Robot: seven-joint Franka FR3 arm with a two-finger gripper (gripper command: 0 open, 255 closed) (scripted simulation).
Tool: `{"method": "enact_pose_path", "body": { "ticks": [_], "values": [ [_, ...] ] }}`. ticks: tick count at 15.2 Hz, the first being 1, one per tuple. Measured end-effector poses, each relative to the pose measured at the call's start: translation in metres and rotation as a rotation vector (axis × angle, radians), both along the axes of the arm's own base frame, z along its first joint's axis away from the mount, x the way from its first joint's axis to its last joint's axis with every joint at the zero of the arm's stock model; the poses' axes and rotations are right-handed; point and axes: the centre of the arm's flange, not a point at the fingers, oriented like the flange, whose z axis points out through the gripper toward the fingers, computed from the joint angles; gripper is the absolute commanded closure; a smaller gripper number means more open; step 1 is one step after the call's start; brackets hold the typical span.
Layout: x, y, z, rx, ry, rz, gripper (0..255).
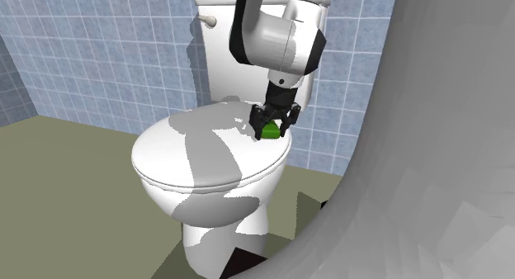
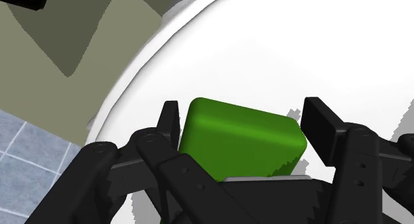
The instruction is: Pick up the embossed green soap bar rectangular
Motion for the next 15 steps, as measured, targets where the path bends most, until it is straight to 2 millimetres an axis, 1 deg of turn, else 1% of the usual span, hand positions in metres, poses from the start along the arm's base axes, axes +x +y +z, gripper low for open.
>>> {"method": "enact_pose_path", "body": {
  "ticks": [13, 15],
  "values": [
    [0.001, -0.001, 0.067, 0.000, 0.000, 0.000, 255],
    [0.001, -0.001, 0.074, 0.000, 0.000, 0.000, 255]
  ]
}}
